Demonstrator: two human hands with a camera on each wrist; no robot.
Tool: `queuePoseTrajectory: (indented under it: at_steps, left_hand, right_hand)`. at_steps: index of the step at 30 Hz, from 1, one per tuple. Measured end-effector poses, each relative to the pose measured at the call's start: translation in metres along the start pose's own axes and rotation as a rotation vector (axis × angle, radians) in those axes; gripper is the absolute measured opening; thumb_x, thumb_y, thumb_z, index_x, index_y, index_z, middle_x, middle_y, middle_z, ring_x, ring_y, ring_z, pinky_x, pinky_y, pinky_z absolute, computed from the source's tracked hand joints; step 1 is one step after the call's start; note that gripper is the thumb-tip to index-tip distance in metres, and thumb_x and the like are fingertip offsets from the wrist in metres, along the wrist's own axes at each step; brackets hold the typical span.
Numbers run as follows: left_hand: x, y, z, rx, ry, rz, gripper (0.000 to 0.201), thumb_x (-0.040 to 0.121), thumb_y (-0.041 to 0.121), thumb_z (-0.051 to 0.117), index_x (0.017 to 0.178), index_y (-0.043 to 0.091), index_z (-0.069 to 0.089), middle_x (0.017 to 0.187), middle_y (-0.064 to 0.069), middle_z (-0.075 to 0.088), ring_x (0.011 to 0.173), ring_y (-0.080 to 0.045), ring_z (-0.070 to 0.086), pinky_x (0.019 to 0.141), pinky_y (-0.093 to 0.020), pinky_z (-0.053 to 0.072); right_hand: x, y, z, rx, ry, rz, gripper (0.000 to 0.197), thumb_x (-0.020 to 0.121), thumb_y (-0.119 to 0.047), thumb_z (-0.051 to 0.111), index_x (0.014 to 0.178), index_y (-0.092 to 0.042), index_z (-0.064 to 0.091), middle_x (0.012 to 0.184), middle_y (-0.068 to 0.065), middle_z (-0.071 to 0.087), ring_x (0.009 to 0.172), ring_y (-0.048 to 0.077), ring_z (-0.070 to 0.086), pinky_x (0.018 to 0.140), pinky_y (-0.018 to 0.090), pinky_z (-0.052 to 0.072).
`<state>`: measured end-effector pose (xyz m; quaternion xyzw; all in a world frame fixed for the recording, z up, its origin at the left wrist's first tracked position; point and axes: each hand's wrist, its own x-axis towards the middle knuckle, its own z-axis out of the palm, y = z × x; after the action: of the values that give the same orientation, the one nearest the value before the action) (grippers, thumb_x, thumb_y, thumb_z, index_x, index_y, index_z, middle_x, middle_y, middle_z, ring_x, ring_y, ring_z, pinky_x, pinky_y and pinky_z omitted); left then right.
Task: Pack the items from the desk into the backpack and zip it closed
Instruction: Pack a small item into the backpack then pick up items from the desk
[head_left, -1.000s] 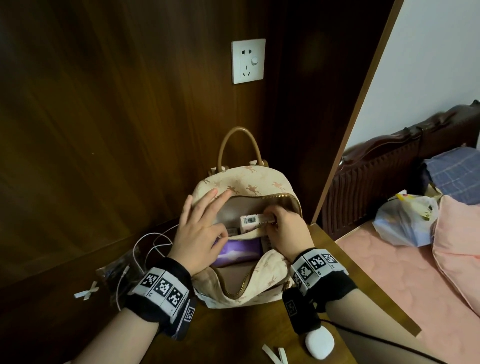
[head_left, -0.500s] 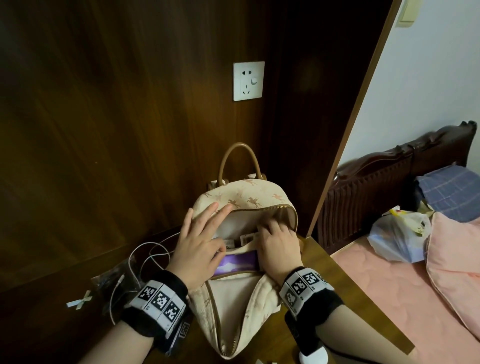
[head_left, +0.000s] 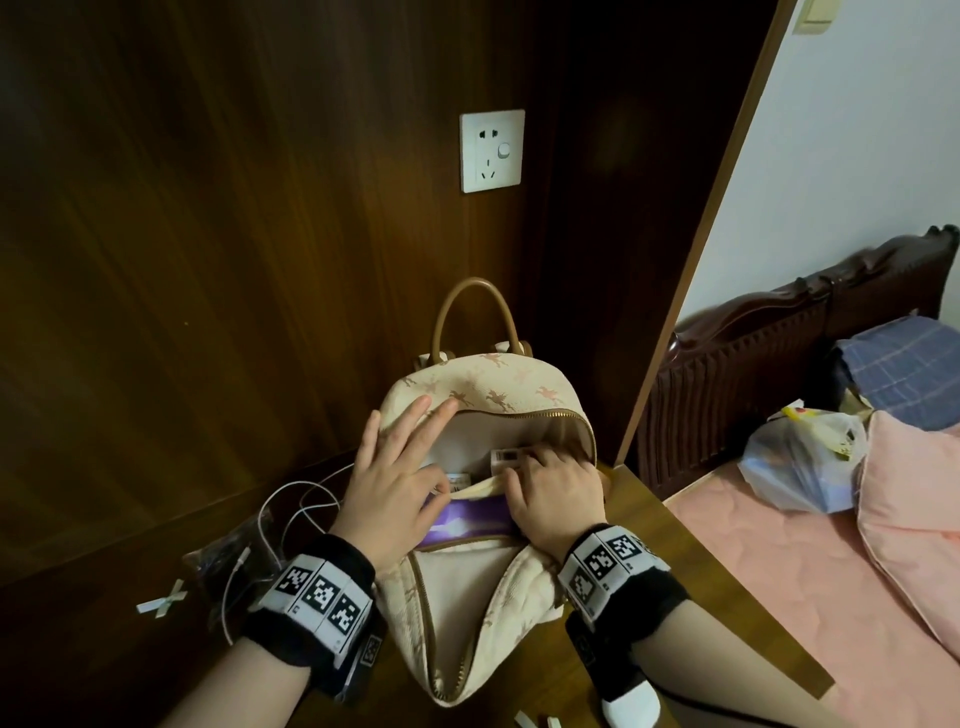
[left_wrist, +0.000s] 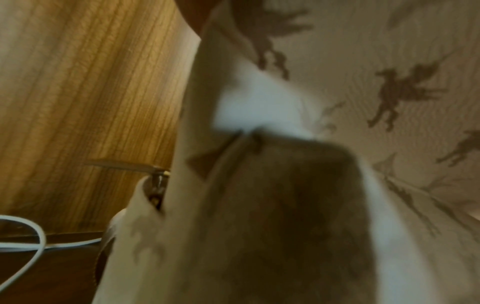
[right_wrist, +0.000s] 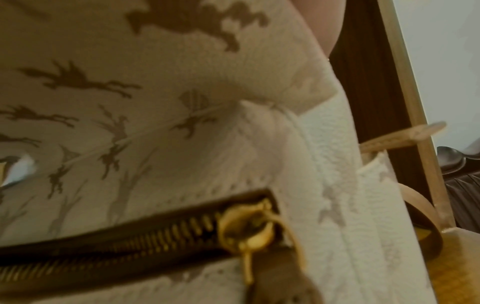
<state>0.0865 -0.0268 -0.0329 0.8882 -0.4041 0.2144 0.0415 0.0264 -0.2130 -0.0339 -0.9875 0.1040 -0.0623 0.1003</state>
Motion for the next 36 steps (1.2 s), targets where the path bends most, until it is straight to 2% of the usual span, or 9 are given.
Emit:
queuePoseTrajectory:
  at_steps: [7, 11, 14, 18, 24, 27, 30, 33, 36]
  left_hand:
    - [0.0, -0.006, 0.0, -0.025, 0.003, 0.024, 0.025, 0.083, 0.037, 0.042, 0.075, 0.034, 0.066, 0.158, 0.003, 0.015, 0.146, -0.021, 0.008, 0.114, -0.053, 0.009]
    - [0.002, -0.007, -0.002, -0.031, -0.006, 0.015, 0.029, 0.083, 0.038, 0.039, 0.076, 0.035, 0.067, 0.158, 0.004, 0.015, 0.146, -0.021, 0.008, 0.114, -0.052, 0.008]
    - [0.003, -0.008, -0.004, -0.04, -0.008, 0.012, 0.022, 0.084, 0.034, 0.046, 0.074, 0.034, 0.066, 0.157, 0.004, 0.016, 0.145, -0.02, 0.01, 0.113, -0.052, 0.01]
    - [0.005, -0.009, -0.012, -0.038, 0.018, 0.032, 0.01, 0.075, 0.02, 0.071, 0.074, 0.028, 0.066, 0.153, 0.003, 0.029, 0.141, -0.022, 0.022, 0.109, -0.054, 0.025]
    - [0.005, -0.014, -0.035, -0.1, 0.037, 0.096, 0.026, 0.062, -0.001, 0.076, 0.074, 0.019, 0.065, 0.139, -0.003, 0.048, 0.129, -0.025, 0.039, 0.093, -0.047, 0.047]
    - [-0.001, -0.014, -0.048, -0.207, 0.114, 0.036, 0.013, 0.074, 0.001, 0.061, 0.07, 0.013, 0.064, 0.126, -0.004, 0.059, 0.118, -0.021, 0.046, 0.083, -0.044, 0.053]
    - [-0.011, -0.017, -0.061, -0.279, 0.199, -0.059, 0.027, 0.08, 0.014, 0.039, 0.068, 0.012, 0.063, 0.114, -0.001, 0.064, 0.111, -0.018, 0.05, 0.084, -0.034, 0.049]
    - [-0.028, -0.029, -0.076, -0.266, 0.223, -0.139, 0.023, 0.082, 0.008, 0.044, 0.072, 0.011, 0.065, 0.112, -0.001, 0.064, 0.109, -0.019, 0.051, 0.084, -0.033, 0.043]
    - [-0.053, -0.046, -0.089, -0.249, 0.224, -0.255, 0.022, 0.084, -0.001, 0.05, 0.078, 0.012, 0.066, 0.113, -0.001, 0.064, 0.109, -0.02, 0.052, 0.085, -0.036, 0.044]
  right_hand:
    - [0.006, 0.011, -0.005, 0.06, 0.011, -0.048, 0.071, 0.074, -0.047, 0.007, 0.098, -0.018, 0.067, 0.102, 0.004, 0.066, 0.093, 0.027, 0.061, 0.07, 0.03, 0.041]
    - [0.005, 0.016, -0.016, 0.182, -0.04, -0.032, 0.036, 0.091, -0.035, 0.036, 0.099, -0.014, 0.065, 0.101, 0.006, 0.064, 0.097, 0.025, 0.058, 0.067, 0.028, 0.038]
    - [0.001, 0.017, -0.022, 0.284, -0.068, -0.089, 0.051, 0.081, -0.043, 0.027, 0.097, -0.016, 0.067, 0.099, 0.006, 0.064, 0.097, 0.025, 0.059, 0.073, 0.028, 0.042]
    - [-0.01, 0.019, -0.041, 0.322, -0.058, -0.125, 0.037, 0.091, -0.032, 0.037, 0.103, -0.014, 0.068, 0.105, 0.004, 0.065, 0.099, 0.019, 0.057, 0.079, 0.023, 0.039]
    - [-0.021, 0.007, -0.064, 0.332, -0.048, -0.139, 0.029, 0.096, -0.03, 0.043, 0.099, -0.012, 0.066, 0.099, 0.004, 0.066, 0.093, 0.019, 0.058, 0.078, 0.029, 0.043]
    - [-0.026, -0.005, -0.074, 0.324, -0.009, -0.186, 0.03, 0.096, -0.03, 0.044, 0.095, -0.009, 0.065, 0.092, 0.006, 0.065, 0.087, 0.021, 0.057, 0.073, 0.03, 0.043]
    - [-0.031, -0.02, -0.086, 0.353, 0.036, -0.237, 0.028, 0.095, -0.029, 0.045, 0.092, -0.011, 0.066, 0.082, 0.003, 0.065, 0.076, 0.017, 0.057, 0.068, 0.03, 0.044]
    - [-0.035, -0.039, -0.097, 0.377, 0.066, -0.302, 0.026, 0.095, -0.029, 0.046, 0.092, -0.014, 0.066, 0.077, -0.003, 0.063, 0.073, 0.014, 0.055, 0.066, 0.029, 0.043]
    - [-0.04, -0.065, -0.103, 0.402, 0.073, -0.376, 0.025, 0.094, -0.029, 0.046, 0.102, -0.019, 0.068, 0.091, -0.002, 0.069, 0.084, 0.015, 0.06, 0.073, 0.031, 0.047]
